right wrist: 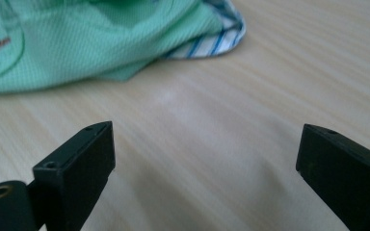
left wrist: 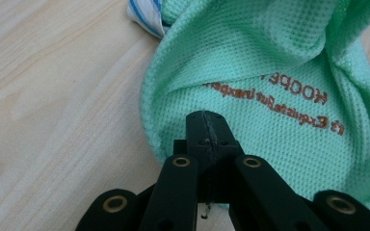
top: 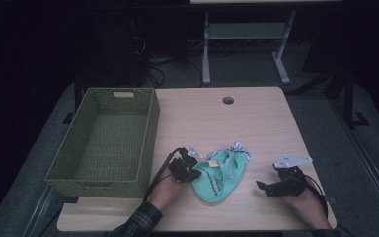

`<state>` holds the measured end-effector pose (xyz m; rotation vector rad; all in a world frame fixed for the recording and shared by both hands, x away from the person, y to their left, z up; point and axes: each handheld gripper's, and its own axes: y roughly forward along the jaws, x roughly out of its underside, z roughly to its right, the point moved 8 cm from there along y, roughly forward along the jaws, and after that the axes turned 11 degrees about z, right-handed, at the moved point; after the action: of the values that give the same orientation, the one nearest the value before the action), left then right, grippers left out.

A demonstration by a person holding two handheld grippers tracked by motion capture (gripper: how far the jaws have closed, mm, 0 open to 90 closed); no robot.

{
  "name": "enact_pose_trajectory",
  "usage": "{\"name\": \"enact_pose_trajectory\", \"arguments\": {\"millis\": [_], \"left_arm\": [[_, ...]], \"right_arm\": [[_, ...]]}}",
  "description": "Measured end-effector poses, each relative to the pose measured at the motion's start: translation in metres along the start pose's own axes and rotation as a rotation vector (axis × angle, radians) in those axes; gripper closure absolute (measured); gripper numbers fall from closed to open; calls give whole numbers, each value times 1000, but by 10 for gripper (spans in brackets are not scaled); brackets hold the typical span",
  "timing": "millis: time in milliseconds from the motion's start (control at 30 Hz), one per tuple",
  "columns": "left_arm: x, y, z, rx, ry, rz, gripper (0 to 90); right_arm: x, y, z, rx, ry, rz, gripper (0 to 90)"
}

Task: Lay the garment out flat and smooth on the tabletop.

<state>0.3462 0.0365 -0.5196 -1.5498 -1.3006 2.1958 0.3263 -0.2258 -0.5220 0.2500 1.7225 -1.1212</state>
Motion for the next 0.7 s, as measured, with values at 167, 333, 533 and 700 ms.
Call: {"name": "enact_pose_trajectory", "arguments": {"millis": [167, 333, 533, 700], "left_arm": [[0, 0, -1, 9, -12, 5, 895], [1, 0, -1, 7, -12, 8, 896], [1, 0, 0, 2, -23, 8, 896], [-2, 2, 0, -4, -15, 3, 896]], "right_arm": [[-11, 4, 1, -18, 27, 9, 176], [-25, 7, 1, -57, 26, 38, 338], [-44, 13, 3, -100, 35, 70, 503], [-51, 26, 8, -117, 39, 59, 601]]}}
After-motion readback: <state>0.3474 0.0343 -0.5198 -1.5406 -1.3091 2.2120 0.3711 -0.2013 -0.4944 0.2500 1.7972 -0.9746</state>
